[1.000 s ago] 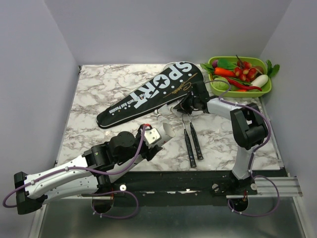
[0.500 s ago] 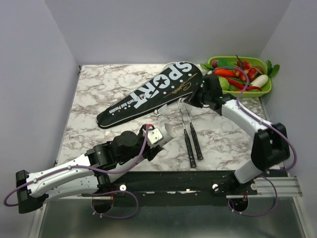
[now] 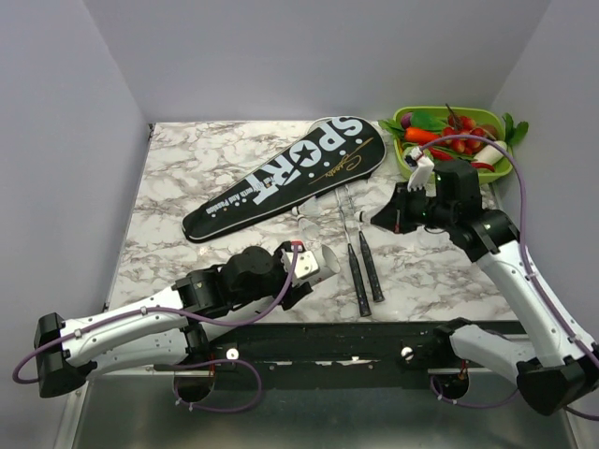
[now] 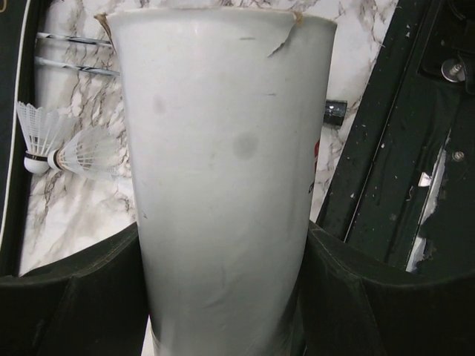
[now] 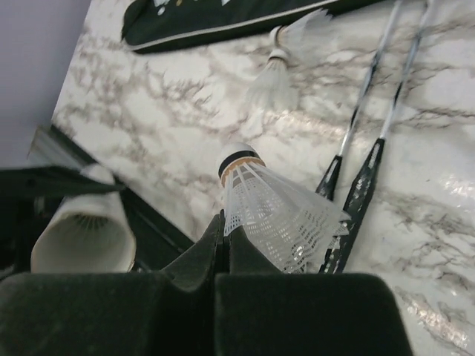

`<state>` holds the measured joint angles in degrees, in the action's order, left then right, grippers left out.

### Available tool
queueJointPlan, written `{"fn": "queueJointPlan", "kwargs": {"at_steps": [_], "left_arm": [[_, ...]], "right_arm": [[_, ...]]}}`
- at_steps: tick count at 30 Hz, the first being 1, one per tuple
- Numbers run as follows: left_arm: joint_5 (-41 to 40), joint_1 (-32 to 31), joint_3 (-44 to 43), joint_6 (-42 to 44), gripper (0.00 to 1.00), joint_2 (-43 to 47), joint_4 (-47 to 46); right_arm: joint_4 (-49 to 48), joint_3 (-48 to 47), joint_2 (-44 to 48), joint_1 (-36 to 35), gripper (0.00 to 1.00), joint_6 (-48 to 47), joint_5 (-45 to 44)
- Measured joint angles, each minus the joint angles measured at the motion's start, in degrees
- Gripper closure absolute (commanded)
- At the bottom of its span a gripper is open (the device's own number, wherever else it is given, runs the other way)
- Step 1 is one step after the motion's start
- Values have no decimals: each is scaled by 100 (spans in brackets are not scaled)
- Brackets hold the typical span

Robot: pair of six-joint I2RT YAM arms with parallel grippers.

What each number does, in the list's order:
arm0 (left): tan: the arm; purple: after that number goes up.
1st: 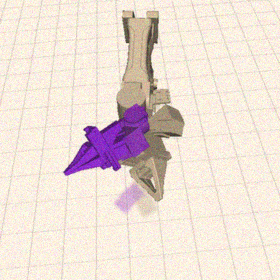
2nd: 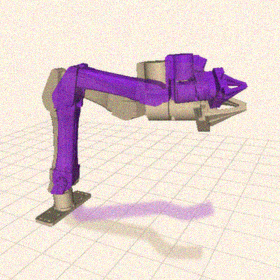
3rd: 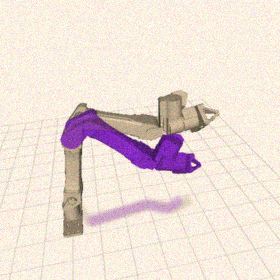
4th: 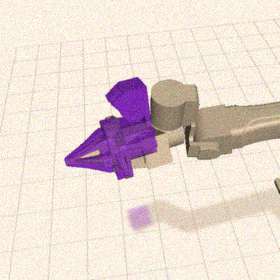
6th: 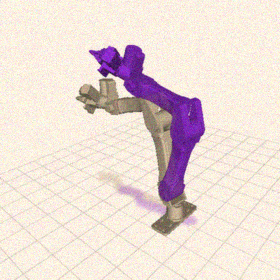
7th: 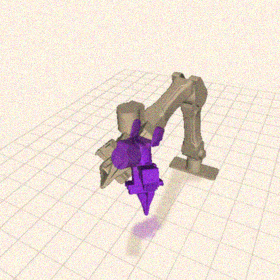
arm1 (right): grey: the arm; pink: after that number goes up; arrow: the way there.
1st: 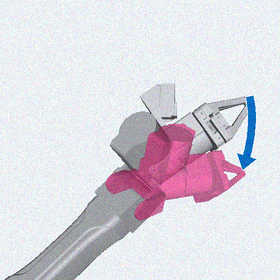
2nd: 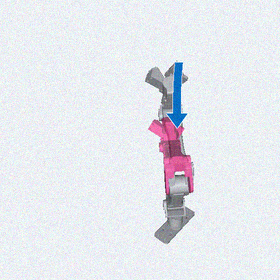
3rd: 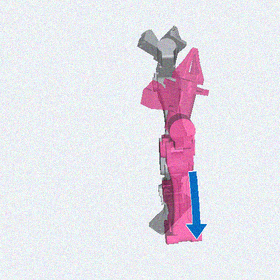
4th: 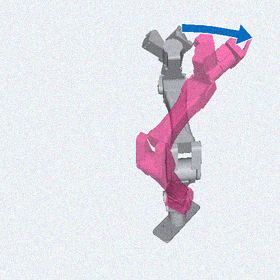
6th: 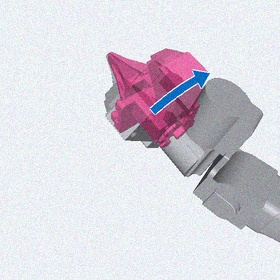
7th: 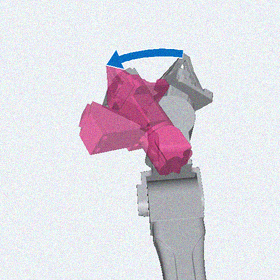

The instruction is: Pack up the badminton gear

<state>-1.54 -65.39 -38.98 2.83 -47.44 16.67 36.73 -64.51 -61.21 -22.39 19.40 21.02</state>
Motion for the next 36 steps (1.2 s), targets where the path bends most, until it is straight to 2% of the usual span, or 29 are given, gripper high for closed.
{"fn": "queueJointPlan", "kwargs": {"at_steps": [8, 13, 27, 36], "left_arm": [[262, 0, 0, 59, 100, -50, 81], [356, 0, -2, 63, 100, -52, 92], [415, -101, -50, 70, 100, 13, 199], [415, -151, -55, 74, 100, 79, 234]], "right_arm": [[1139, -4, 975, -116, 99, -699, 1751], [1410, -35, 1139, -431, 99, -800, 2328], [1360, -317, 564, -1060, 99, -678, 2437], [957, -356, 76, -1808, 99, -439, 2302]]}}
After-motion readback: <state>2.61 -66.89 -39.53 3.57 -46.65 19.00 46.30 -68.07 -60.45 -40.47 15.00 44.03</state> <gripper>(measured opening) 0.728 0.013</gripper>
